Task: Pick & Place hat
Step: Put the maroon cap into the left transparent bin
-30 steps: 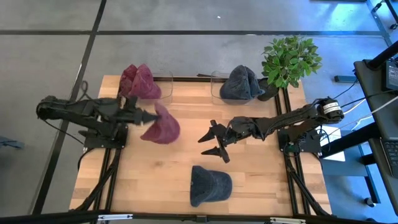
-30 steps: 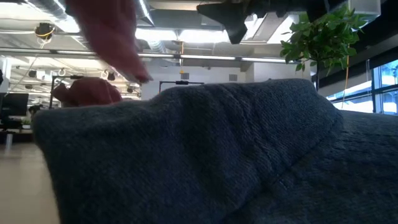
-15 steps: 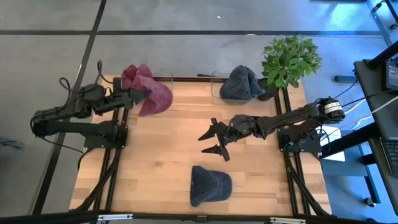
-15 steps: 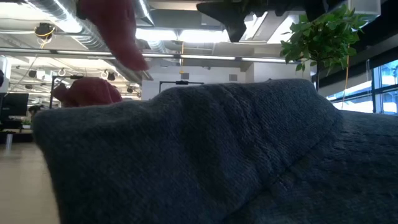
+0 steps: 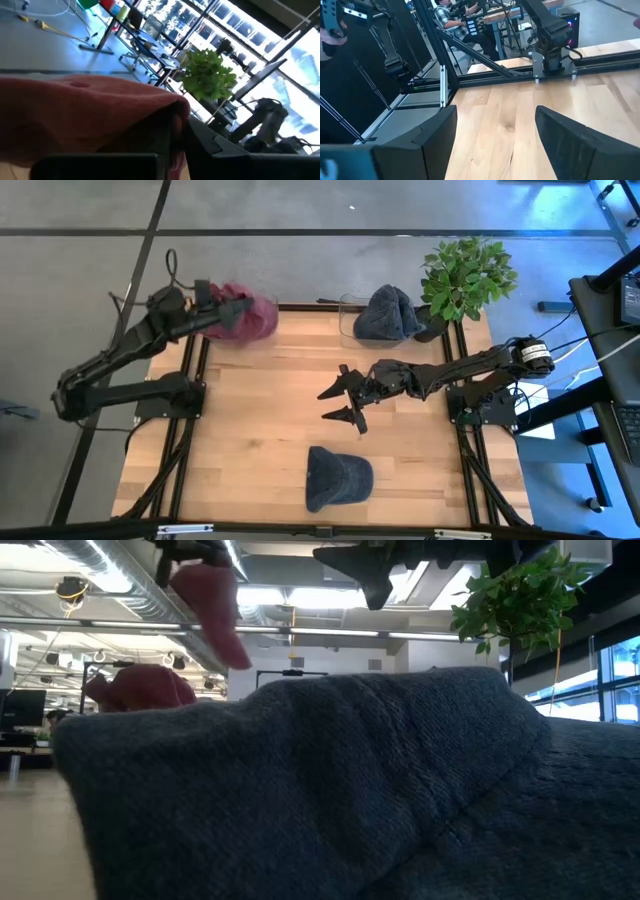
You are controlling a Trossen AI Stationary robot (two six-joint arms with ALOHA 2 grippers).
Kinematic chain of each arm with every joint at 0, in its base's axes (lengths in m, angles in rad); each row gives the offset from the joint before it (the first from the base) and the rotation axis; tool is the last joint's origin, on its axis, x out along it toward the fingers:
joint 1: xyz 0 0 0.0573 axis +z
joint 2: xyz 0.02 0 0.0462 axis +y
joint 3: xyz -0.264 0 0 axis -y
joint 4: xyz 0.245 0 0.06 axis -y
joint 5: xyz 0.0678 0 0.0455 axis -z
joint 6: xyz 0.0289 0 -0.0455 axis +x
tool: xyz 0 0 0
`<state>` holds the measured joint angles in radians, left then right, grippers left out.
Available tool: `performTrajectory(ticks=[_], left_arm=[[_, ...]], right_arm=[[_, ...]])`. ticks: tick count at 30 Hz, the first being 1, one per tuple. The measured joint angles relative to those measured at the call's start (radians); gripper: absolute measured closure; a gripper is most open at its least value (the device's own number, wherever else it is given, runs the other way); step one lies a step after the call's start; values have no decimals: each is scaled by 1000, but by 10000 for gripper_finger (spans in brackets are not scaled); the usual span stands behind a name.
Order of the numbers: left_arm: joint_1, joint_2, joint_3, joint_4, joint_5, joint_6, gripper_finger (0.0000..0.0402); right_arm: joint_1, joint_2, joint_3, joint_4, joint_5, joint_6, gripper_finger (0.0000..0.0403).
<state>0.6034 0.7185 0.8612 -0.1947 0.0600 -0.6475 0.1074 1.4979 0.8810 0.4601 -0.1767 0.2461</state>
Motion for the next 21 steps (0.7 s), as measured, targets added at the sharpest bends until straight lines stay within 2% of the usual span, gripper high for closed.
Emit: performTrajectory(ticks=[6,9,14,21], left_arm=[[153,158,155,-106,140,102,374],[199,225,224,-197,177,155,374],[257,302,307,-341,177,243,374],[315,320,340,-447,153,252,374]], right_arm=[[0,0,0,-2,0,12,134],[0,0,0,-6,0,14,134],[0,0,0,-13,0,15,134],[0,0,0,-18,0,14,134]])
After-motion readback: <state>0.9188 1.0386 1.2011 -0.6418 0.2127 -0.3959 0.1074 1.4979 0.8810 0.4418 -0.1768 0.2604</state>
